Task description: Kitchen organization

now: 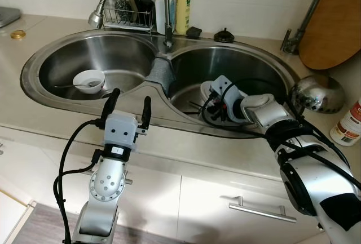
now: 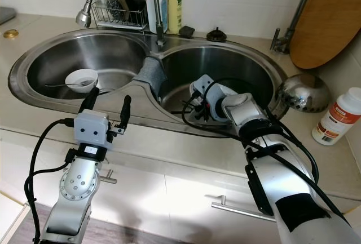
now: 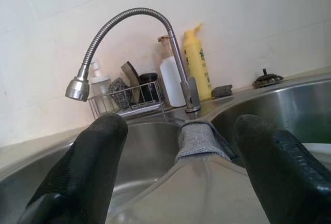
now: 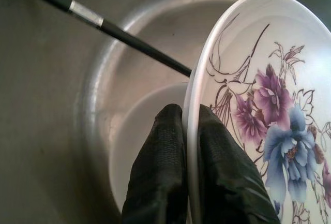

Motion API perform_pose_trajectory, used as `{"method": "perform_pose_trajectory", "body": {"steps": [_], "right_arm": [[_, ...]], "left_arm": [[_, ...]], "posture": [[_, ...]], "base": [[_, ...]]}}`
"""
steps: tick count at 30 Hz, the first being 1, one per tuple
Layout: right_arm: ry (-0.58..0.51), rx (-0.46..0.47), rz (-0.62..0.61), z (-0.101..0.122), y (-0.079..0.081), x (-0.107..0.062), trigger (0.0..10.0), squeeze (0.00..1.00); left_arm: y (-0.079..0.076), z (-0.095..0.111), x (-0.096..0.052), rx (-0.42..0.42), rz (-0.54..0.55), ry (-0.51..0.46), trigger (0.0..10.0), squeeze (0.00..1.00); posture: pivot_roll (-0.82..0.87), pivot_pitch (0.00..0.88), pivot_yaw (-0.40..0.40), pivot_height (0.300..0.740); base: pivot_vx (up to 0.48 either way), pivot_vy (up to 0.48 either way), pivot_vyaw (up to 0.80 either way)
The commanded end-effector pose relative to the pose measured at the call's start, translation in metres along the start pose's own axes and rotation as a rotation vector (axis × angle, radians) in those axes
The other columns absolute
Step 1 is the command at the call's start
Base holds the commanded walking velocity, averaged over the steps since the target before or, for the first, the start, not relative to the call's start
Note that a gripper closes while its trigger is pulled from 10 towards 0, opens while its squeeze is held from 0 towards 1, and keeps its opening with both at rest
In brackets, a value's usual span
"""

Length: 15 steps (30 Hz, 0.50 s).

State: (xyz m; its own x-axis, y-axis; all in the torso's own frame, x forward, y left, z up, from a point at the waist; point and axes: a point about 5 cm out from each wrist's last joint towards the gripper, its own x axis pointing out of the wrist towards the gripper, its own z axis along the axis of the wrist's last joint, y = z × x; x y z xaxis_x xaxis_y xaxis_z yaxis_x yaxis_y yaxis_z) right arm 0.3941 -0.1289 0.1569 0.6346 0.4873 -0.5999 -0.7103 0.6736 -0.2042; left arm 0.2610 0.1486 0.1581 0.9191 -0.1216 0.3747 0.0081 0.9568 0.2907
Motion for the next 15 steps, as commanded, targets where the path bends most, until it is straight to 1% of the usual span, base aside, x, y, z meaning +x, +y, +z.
{"method": "perform_pose_trajectory", "body": {"steps": [1, 6, 10, 11, 12, 13, 15], "right_arm": [[0.001, -0.039, 0.023, 0.0067, 0.0028, 0.0014, 10.0, 0.0], [0.014, -0.031, 0.039, 0.0012, 0.0055, 0.0035, 10.0, 0.0], [0.016, -0.013, 0.025, -0.0012, 0.0037, 0.003, 10.0, 0.0], [0.015, -0.011, 0.017, -0.0014, 0.0026, 0.0024, 10.0, 0.56], [0.013, -0.008, 0.007, -0.0016, 0.0009, 0.0015, 10.0, 0.91], [0.013, -0.006, 0.005, -0.0017, 0.0003, 0.0011, 10.0, 1.0], [0.012, -0.005, 0.003, -0.002, -0.0005, 0.0005, 10.0, 1.0]], "left_arm": [[-0.0023, 0.0019, -0.0002, 0.003, -0.003, 0.0, 10.0, 0.0], [-0.0023, 0.0018, -0.0002, 0.002, -0.003, 0.002, 10.0, 0.0], [-0.003, 0.0013, -0.0006, 0.001, -0.006, 0.006, 10.0, 0.0], [-0.0034, 0.0011, -0.0007, 0.0, -0.008, 0.007, 10.0, 0.0], [-0.004, 0.0008, -0.0008, -0.001, -0.011, 0.008, 10.0, 0.0], [-0.0042, 0.0008, -0.0008, -0.001, -0.011, 0.009, 10.0, 0.0], [-0.004, 0.0008, -0.0009, 0.0, -0.012, 0.009, 10.0, 0.0]], "posture": [[0.13, 0.0, -0.073, 0.74], [0.13, 0.0, -0.069, 0.74], [0.13, 0.0, -0.067, 0.74], [0.13, 0.0, -0.067, 0.74], [0.13, 0.0, -0.067, 0.74], [0.13, 0.0, -0.067, 0.74], [0.13, 0.0, -0.066, 0.74]], "base": [[0.0, 0.0, 0.0], [0.0, 0.0, 0.0], [0.0, 0.0, 0.0], [0.0, 0.0, 0.0], [0.0, 0.0, 0.0], [0.0, 0.0, 0.0], [0.0, 0.0, 0.0]]}}
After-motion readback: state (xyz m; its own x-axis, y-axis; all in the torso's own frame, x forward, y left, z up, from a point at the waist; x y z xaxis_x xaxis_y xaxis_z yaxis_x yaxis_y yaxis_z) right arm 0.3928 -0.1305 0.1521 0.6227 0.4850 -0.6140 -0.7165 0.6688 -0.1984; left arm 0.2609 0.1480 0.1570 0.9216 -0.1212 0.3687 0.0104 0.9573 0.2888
